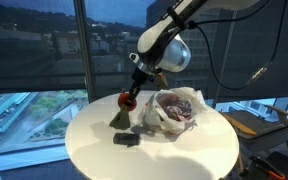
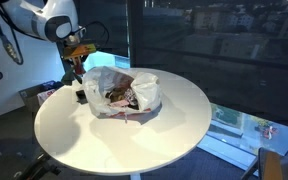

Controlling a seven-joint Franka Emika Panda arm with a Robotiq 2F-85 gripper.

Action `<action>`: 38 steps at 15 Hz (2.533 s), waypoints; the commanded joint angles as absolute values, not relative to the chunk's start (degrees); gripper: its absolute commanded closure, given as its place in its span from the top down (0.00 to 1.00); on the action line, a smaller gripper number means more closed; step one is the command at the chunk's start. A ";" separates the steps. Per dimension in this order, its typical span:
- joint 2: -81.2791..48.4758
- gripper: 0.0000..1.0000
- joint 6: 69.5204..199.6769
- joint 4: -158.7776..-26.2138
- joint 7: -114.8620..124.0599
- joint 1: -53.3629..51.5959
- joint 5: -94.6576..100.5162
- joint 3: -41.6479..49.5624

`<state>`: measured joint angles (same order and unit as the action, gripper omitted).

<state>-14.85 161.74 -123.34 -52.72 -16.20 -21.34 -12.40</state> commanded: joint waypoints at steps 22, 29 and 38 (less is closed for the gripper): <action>-3.04 1.00 149.13 -132.78 -21.71 -4.82 -12.69 -10.34; -18.46 1.00 144.81 -122.47 -18.77 -0.67 -13.59 -5.50; -33.07 1.00 141.57 -110.15 -7.07 -2.69 -7.49 -3.25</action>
